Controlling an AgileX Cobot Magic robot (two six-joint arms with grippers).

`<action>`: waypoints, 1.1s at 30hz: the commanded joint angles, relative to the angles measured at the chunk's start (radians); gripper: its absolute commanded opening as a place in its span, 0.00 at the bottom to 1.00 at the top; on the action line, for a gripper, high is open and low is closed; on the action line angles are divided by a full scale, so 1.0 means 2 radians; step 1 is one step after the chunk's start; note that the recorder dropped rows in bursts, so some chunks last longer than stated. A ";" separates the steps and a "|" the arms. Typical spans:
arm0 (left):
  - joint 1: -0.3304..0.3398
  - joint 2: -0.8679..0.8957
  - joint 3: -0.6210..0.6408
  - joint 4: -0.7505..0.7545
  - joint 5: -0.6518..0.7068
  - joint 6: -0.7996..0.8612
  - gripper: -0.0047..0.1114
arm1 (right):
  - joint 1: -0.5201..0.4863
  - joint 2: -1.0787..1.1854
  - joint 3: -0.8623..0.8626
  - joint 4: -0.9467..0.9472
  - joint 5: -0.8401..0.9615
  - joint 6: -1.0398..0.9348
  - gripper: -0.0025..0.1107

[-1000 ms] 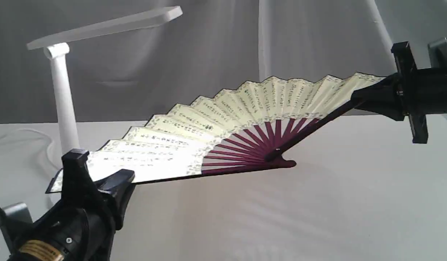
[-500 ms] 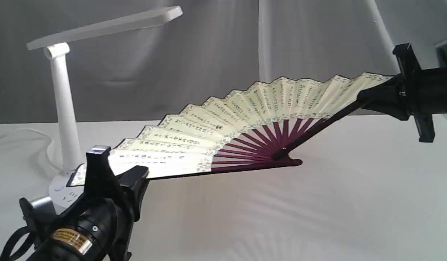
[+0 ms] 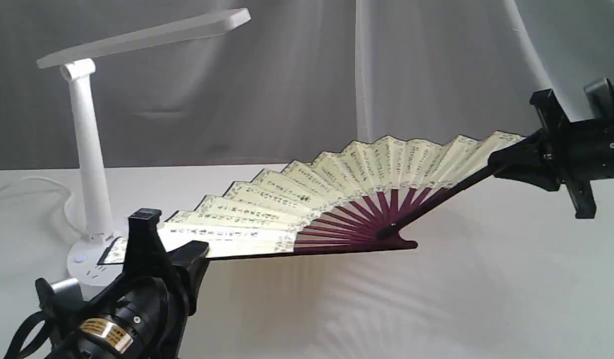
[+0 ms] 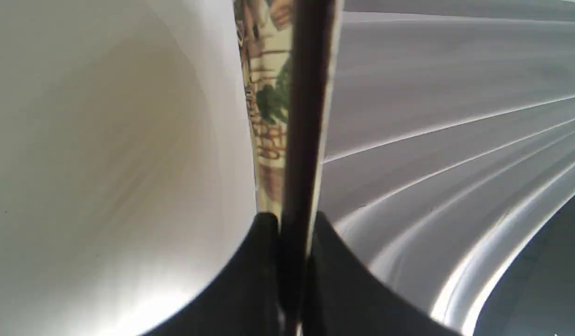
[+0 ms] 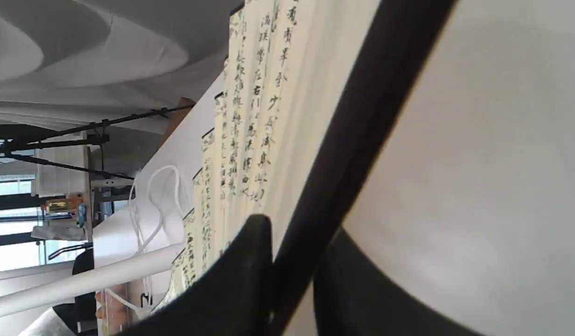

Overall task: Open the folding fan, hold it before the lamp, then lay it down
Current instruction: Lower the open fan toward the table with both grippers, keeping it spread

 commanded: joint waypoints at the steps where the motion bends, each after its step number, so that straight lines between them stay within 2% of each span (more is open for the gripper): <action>1: 0.000 -0.003 -0.007 -0.003 -0.001 -0.003 0.04 | 0.000 0.006 0.001 -0.039 0.009 -0.033 0.15; 8: 0.000 -0.002 -0.018 -0.006 0.009 0.026 0.04 | 0.000 0.007 0.001 -0.039 0.009 -0.033 0.27; 13: 0.000 -0.002 -0.032 -0.005 0.043 0.052 0.04 | 0.000 0.007 0.001 -0.049 0.008 -0.033 0.33; 23: 0.000 0.005 -0.036 -0.013 0.039 0.054 0.04 | 0.000 0.007 0.001 -0.063 0.007 -0.033 0.49; 29: 0.000 0.048 -0.036 0.016 0.034 0.026 0.04 | 0.000 0.007 0.001 -0.092 -0.009 -0.033 0.51; 33: 0.000 0.067 -0.036 0.028 -0.020 0.008 0.04 | 0.000 0.008 0.001 -0.118 -0.022 -0.030 0.51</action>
